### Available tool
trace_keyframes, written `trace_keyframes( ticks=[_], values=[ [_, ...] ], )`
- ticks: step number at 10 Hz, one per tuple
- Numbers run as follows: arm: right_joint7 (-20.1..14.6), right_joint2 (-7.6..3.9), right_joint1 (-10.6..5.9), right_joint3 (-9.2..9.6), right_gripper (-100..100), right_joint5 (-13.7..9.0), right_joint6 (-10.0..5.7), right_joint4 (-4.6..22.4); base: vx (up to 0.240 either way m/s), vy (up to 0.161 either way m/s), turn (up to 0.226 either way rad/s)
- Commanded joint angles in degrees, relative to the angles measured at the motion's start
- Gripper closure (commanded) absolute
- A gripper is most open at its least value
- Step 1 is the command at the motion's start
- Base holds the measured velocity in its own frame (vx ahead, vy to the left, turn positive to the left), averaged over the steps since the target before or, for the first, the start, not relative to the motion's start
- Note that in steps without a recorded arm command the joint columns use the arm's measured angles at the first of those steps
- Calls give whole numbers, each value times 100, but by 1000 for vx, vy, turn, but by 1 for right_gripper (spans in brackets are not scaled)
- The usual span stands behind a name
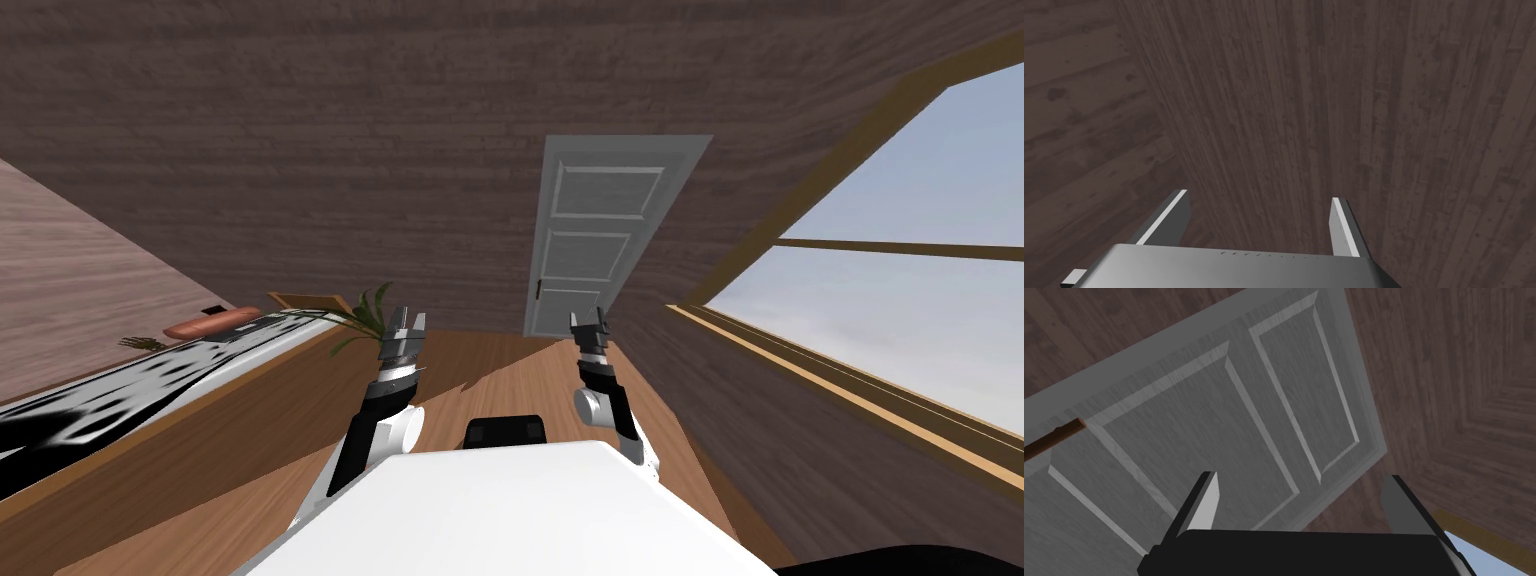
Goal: Pull the door open
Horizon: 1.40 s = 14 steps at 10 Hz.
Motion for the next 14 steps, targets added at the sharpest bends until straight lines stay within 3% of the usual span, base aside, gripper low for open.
trace_keyframes(
  ticks=[1, 14],
  values=[
    [-154, -12, -35, 23, -100, -95, -84, 197, 89, -29, 94],
    [-1375, -127, -454, 101, -100, -918, -640, 1820, 85, -38, 92]
  ],
)
